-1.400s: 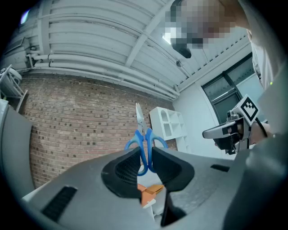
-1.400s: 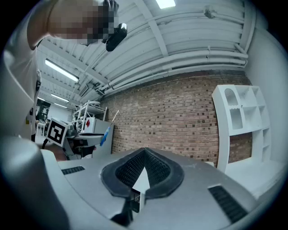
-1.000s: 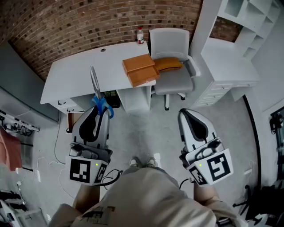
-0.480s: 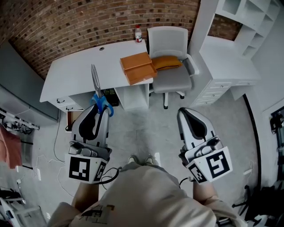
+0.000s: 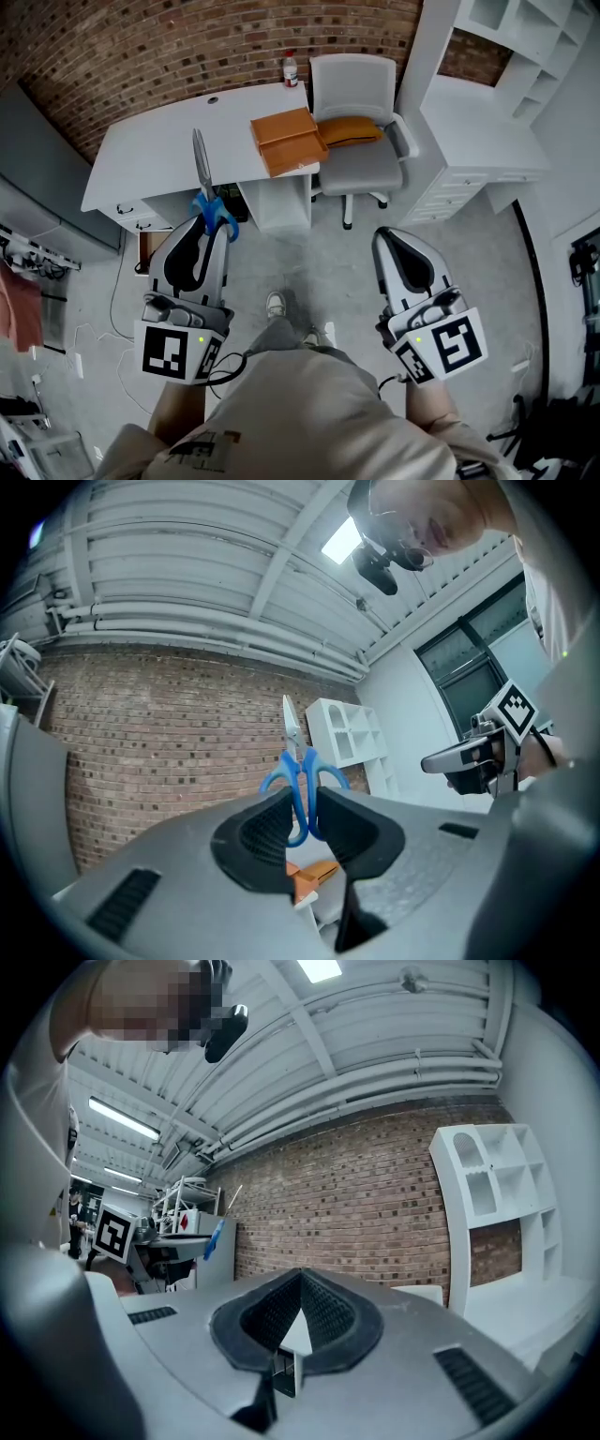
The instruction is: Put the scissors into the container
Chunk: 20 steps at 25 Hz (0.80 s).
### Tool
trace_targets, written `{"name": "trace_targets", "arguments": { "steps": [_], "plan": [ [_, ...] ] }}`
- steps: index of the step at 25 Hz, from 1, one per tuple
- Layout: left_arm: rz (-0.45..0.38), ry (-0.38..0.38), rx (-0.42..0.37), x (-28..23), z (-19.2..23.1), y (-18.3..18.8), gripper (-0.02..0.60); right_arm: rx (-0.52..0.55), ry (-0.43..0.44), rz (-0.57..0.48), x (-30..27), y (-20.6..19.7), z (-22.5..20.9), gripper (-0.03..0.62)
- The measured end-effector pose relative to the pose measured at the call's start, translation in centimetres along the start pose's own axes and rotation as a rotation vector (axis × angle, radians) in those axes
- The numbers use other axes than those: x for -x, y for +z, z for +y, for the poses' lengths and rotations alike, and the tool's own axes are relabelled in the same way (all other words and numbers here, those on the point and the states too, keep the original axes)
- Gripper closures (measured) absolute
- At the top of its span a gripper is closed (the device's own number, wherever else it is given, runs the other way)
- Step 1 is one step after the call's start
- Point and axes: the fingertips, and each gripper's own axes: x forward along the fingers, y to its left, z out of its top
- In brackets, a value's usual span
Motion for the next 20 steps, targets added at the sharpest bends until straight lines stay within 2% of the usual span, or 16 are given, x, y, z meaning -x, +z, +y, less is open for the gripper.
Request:
{"name": "trace_targets", "arguments": {
  "steps": [15,20],
  "plan": [
    [0.023,0.016,-0.002,-4.1,3.4,-3.0,0.494,0.013,0.036,0.020,-6.0,-1.7,-1.3,0.586],
    [0.048,0.006,-0.001,-6.0,5.2,-5.8,0.494,0.012,0.021,0.025,-8.9,-3.7,-2.1,0.586]
  ]
}}
